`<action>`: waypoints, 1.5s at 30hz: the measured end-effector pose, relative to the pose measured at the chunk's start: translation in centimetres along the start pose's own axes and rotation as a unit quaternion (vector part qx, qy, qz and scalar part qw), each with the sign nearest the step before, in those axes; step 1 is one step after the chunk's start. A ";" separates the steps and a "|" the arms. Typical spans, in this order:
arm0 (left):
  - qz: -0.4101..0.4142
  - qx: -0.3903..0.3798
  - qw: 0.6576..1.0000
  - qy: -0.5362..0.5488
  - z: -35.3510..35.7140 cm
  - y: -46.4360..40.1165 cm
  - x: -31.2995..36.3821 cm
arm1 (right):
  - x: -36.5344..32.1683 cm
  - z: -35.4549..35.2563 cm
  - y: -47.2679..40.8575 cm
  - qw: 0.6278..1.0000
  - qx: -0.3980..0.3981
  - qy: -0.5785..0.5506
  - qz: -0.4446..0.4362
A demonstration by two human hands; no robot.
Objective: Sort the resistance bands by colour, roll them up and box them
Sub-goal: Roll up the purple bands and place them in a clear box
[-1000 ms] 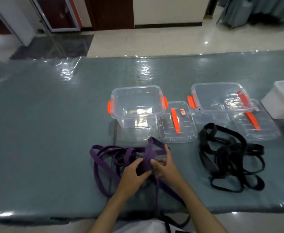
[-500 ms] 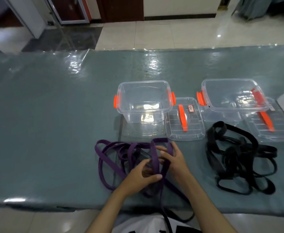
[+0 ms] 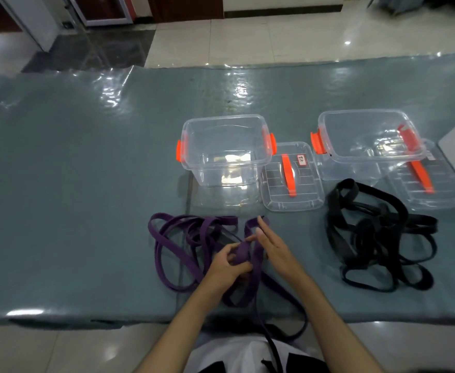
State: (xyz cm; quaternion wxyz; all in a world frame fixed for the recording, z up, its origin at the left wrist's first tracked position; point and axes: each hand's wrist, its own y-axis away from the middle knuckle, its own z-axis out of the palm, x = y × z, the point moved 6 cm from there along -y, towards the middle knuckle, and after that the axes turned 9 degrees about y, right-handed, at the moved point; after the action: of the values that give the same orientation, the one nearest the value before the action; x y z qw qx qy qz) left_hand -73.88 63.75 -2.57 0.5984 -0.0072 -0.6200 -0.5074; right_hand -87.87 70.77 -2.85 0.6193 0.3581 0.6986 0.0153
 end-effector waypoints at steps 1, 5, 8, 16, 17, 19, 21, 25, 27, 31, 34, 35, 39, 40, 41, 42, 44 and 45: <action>0.006 0.002 1.000 -0.006 0.0 0.1 0.0 | 0.3 0.1 0.2 1.000 0.008 -0.007 -0.002; 0.026 0.022 0.998 0.045 -1.0 0.2 0.2 | 2.9 -0.6 0.5 0.993 0.091 -0.077 0.015; 0.037 0.049 0.988 0.142 -2.2 0.4 0.9 | 4.9 -1.6 1.4 0.982 0.172 -0.025 0.069; 0.120 0.083 0.958 0.245 -4.4 1.2 3.1 | 7.1 1.4 0.9 0.918 0.018 0.382 0.104; 0.131 0.080 0.956 0.250 -4.5 1.6 3.6 | 6.8 1.3 0.8 0.909 0.019 0.404 0.099; 0.150 0.072 0.953 0.255 -4.6 2.3 4.7 | 6.4 0.9 0.5 0.901 0.026 0.422 0.095; 0.164 0.070 0.949 0.260 -5.0 2.9 5.6 | 6.2 0.8 0.3 0.906 0.031 0.411 0.093; 0.172 0.078 0.940 0.283 -6.5 3.4 6.5 | 6.2 1.3 -0.1 0.891 0.010 0.436 0.123; 0.176 0.075 0.939 0.285 -7.1 3.8 6.9 | 6.4 1.6 -0.1 0.886 0.009 0.437 0.156; 0.179 0.064 0.937 0.294 -8.0 4.2 7.1 | 3.4 1.1 -0.1 0.900 0.105 0.405 0.123; 0.175 0.063 0.940 0.284 -8.5 4.3 7.3 | -1.1 0.3 -0.4 0.910 0.233 0.344 0.017; 0.174 0.061 0.942 0.280 -8.8 4.3 7.4 | -2.3 0.6 -0.6 0.914 0.252 0.319 -0.011; 0.178 0.039 0.945 0.270 -9.7 4.5 8.3 | -3.6 4.5 -1.8 0.937 0.180 0.295 -0.040; 0.181 0.036 0.947 0.265 -10.0 4.7 8.6 | -2.8 5.6 -2.1 0.945 0.147 0.291 -0.039; 0.186 0.034 0.948 0.257 -10.4 4.7 8.8 | -2.2 6.6 -2.0 0.951 0.114 0.286 -0.031; 0.192 0.032 0.950 0.246 -10.8 4.8 8.9 | -1.4 7.3 -2.1 0.959 0.083 0.271 -0.022; 0.200 0.027 0.954 0.220 -11.6 4.9 9.2 | -1.0 7.7 -1.7 0.969 0.082 0.234 0.005; 0.199 0.025 0.957 0.211 -12.0 4.8 9.2 | -1.2 7.3 -1.3 0.965 0.118 0.234 0.019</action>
State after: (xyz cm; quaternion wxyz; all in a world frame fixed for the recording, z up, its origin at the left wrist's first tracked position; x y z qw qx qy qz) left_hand -64.69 52.94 4.50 0.8045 -0.0081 -0.4784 -0.3519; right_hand -82.14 66.11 -4.14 0.3918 0.4280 0.8140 0.0282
